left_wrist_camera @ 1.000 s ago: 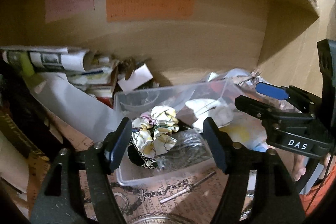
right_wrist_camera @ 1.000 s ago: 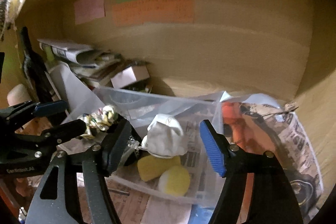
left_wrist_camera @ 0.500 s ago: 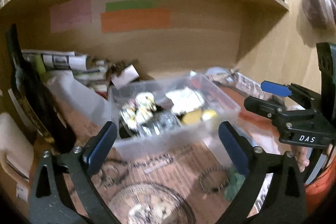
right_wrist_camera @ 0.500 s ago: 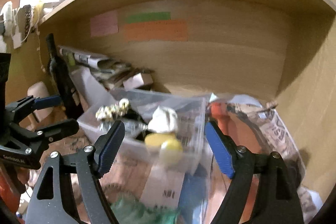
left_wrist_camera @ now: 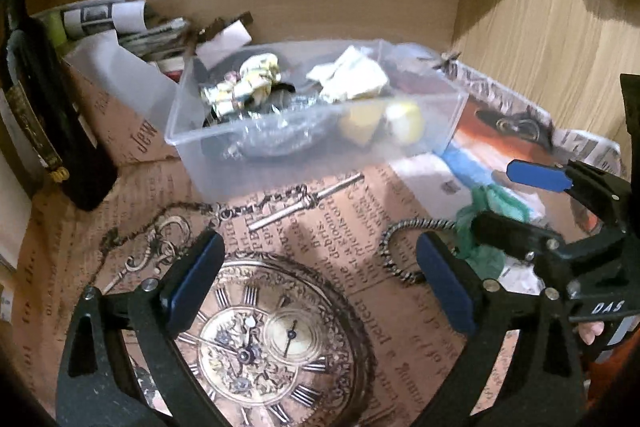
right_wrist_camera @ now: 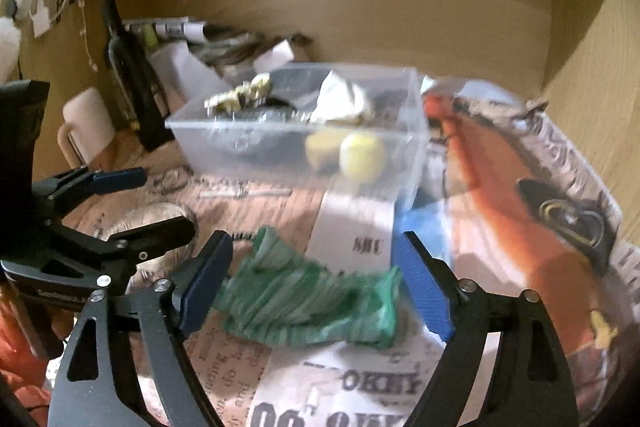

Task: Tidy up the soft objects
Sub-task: 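Grasp the braided bracelet with the left gripper while the right gripper grasps the green knit glove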

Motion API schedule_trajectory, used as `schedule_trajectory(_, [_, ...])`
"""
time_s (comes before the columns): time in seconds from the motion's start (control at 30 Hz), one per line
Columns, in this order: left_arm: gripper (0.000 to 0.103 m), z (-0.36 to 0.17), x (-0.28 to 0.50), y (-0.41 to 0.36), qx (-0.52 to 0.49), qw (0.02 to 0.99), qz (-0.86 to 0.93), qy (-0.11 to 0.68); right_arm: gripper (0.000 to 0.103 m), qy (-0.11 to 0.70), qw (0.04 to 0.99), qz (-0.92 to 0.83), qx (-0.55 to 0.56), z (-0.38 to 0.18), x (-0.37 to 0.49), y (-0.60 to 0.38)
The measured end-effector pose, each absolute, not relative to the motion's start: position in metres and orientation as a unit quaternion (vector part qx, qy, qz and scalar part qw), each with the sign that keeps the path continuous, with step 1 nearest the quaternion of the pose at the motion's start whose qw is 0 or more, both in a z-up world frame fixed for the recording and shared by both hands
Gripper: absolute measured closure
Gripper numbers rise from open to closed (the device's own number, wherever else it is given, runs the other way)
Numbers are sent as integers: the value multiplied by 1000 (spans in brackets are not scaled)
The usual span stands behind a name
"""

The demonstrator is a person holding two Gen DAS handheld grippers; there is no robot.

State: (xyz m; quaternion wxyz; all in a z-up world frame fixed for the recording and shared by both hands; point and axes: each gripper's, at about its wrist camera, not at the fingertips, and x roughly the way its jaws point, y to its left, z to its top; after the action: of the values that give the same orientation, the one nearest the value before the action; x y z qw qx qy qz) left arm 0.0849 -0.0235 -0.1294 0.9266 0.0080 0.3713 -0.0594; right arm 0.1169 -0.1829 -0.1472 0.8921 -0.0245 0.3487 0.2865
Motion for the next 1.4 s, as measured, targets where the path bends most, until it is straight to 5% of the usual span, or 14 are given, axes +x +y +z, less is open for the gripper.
schedule_trajectory(0.07, [20, -135, 89, -26, 14, 921, -63, 383, 21, 361, 888, 283, -27, -155, 118, -182])
schedule_trajectory(0.3, [39, -149, 107, -42, 18, 902, -102, 420, 21, 371, 890, 264, -19, -160, 119, -197])
schedule_trajectory(0.63, [95, -158, 114, -49, 20, 893, -126, 432, 21, 396, 880, 262, -1, -174, 124, -213])
schedule_trajectory(0.8, [96, -152, 106, -46, 23, 899, -125, 420, 22, 400, 875, 273, 12, -178, 126, -215])
schedule_trajectory(1.17, [96, -124, 96, -31, 17, 923, -105, 370, 66, 390, 873, 294, 4, -177, 122, -205])
schedule_trajectory(1.4, [96, -102, 99, -13, 3, 939, -77, 336, 69, 355, 885, 302, 8, -152, 123, -204])
